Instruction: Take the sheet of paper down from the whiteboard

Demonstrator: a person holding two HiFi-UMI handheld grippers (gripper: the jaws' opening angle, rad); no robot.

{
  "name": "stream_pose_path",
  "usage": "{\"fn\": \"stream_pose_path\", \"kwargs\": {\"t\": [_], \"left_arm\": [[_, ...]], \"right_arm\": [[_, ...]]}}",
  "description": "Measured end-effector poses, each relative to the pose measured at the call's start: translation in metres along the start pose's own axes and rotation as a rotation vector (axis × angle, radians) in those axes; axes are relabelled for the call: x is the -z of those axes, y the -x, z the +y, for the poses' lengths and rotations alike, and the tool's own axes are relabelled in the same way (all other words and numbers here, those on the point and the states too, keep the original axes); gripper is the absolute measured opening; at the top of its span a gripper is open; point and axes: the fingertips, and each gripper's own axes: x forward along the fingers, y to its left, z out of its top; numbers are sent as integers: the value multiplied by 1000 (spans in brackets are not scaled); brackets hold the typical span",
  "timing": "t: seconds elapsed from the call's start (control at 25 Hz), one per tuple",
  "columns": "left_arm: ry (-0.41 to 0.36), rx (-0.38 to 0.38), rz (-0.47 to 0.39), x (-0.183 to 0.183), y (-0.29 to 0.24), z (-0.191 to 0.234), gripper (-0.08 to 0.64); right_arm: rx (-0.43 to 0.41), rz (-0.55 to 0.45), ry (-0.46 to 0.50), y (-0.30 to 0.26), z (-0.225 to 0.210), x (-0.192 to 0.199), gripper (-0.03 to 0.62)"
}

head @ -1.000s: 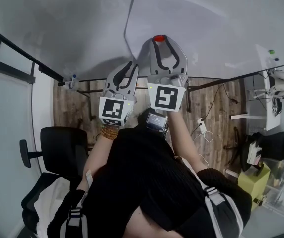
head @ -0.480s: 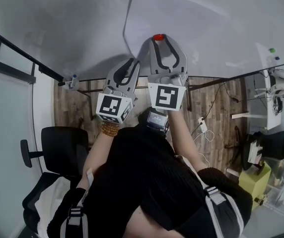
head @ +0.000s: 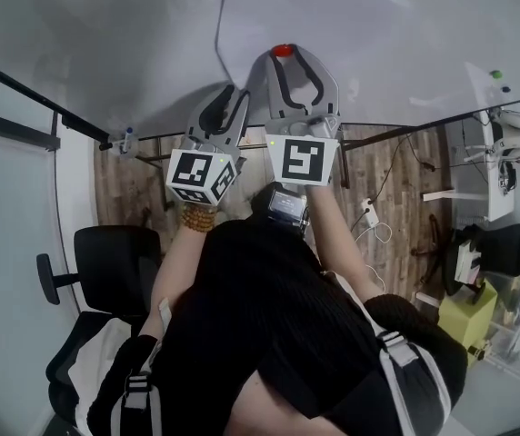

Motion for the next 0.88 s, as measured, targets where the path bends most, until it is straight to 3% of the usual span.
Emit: {"fn": "stream_pose_path", "kwargs": {"t": [0.88], "left_arm": [[17,22,-71,-27,-19,-5,107]], "right_arm": [[-20,-8,16,1,1,-2,117]]}}
